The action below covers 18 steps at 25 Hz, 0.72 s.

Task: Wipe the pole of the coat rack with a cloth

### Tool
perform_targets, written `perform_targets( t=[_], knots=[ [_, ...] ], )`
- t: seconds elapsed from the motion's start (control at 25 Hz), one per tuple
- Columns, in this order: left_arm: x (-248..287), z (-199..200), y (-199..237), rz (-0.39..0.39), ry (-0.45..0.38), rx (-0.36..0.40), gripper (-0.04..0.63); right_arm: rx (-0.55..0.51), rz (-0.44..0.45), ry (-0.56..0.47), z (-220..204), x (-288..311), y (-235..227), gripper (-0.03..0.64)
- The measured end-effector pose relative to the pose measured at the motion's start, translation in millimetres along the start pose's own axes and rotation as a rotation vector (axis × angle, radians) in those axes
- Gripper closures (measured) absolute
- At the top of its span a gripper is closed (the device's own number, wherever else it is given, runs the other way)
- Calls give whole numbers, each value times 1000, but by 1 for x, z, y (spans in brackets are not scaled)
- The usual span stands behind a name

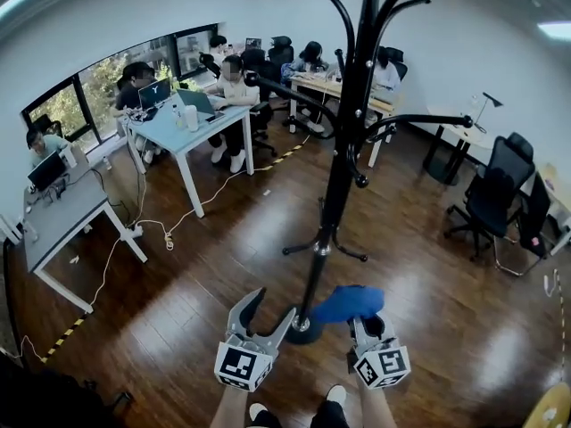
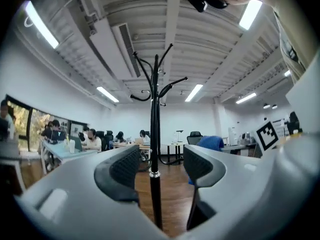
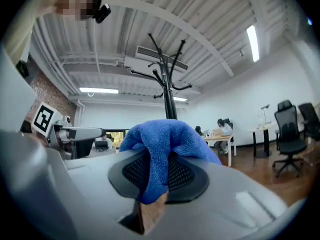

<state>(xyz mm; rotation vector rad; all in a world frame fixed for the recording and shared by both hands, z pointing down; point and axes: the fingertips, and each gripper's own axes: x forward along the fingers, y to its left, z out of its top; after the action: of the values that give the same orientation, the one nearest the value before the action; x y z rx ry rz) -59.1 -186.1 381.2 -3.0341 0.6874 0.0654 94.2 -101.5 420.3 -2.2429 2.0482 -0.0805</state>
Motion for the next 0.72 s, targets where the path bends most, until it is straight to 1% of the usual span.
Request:
perform_targets(
  t=[0.04,0.08,0.16,0.24,0.36,0.44,0.56,0.72],
  knots=[
    [0,13,-4,7,-11,38,336,-47,-7,-7,15,-3,4,555],
    [1,25,-7,14,-25,55,336,-82,-13,-24,30,-3,5,554],
    [3,44,-5,31,-54,37,336,-103,-13,-59,56,2,7,554],
    [-1,53,3,56,-68,19,339,-81,-2,-69,72,11,12,552],
    [-8,55,16,106,-56,9,339,-55,10,-70,84,19,17,552],
    [-8,53,18,120,-53,-7,339,-48,19,-72,88,21,19,552],
    [-10,48,6,111,-54,-18,340,-58,47,-85,90,16,25,552],
    [-8,43,-18,91,-51,2,344,-57,51,-96,91,2,19,552]
  ],
)
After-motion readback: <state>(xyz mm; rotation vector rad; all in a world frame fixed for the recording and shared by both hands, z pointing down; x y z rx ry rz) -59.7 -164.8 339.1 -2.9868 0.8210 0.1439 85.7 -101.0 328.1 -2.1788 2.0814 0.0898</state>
